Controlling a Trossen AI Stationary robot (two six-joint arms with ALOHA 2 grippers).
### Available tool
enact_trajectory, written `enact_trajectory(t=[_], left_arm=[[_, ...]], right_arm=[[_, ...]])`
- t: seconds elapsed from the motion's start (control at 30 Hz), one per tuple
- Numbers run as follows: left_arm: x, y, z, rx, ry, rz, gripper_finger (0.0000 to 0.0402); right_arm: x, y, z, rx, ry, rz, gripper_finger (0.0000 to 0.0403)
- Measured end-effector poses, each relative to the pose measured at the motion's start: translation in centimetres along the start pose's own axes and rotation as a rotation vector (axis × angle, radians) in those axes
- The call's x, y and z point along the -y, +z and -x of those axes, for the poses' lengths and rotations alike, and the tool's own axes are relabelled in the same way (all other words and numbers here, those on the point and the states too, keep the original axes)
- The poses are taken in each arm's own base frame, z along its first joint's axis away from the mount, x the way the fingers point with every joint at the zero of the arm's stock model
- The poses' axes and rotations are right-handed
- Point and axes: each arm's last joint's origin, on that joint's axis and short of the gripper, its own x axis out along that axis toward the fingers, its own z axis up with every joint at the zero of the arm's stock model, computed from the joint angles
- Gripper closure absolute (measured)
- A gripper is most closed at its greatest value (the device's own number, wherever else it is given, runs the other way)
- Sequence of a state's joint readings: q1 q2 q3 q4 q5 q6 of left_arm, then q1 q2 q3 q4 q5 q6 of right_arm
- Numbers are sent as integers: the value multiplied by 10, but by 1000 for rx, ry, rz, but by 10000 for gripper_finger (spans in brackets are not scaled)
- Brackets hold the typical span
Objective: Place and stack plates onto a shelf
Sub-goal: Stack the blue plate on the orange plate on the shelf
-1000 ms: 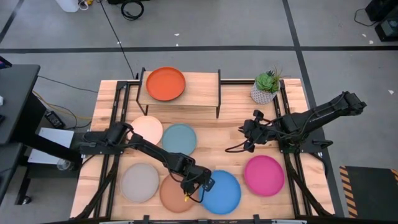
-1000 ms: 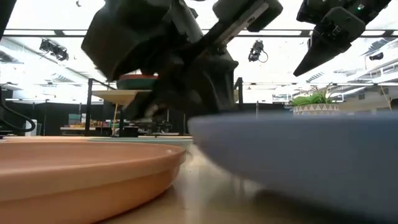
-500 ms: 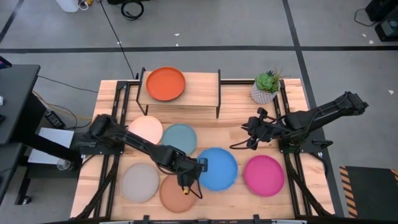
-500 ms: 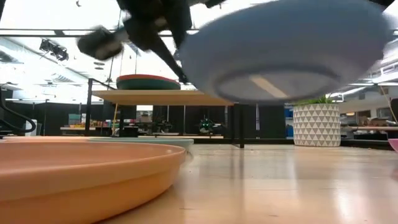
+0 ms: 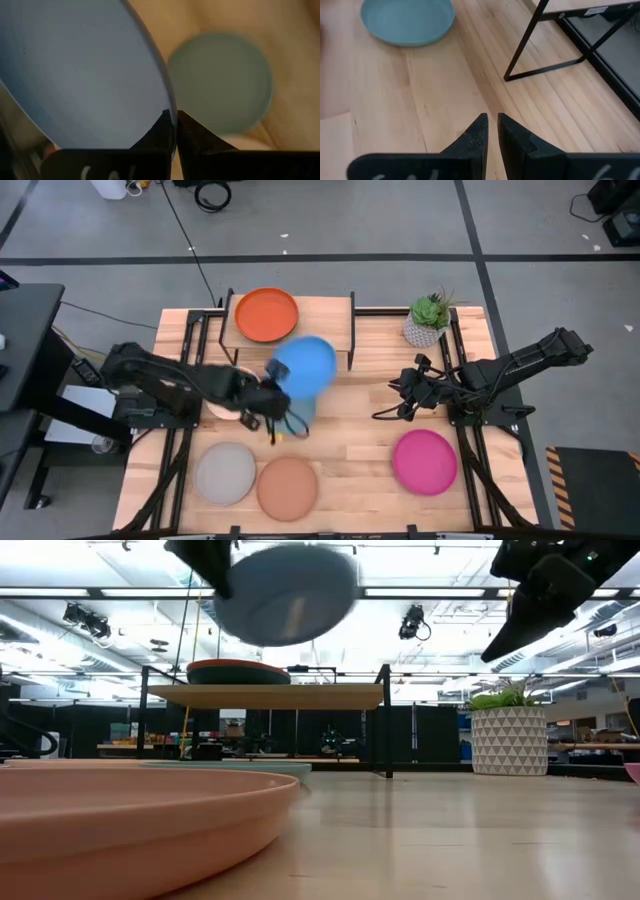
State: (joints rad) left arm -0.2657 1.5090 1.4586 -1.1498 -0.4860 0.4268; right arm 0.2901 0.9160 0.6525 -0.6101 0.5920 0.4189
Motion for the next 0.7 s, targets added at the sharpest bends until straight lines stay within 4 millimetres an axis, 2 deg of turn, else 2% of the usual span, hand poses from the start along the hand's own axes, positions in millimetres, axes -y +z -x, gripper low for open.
enact_trajectory(t=[0.2,0.4,0.53,0.7], left_arm=[[-41,-49,-1,-157,60,331,387],[-82,-73,-11,-221,106,541,387],[-98,-86,-31,-275,11,639,387],[-104,-101,-54,-442,-55,661,387]], right_arm=[[0,3,1,31,2,-3,354],[-1,4,1,36,21,-7,353],[-1,4,1,31,27,-7,353],[-1,3,1,23,28,-3,353]])
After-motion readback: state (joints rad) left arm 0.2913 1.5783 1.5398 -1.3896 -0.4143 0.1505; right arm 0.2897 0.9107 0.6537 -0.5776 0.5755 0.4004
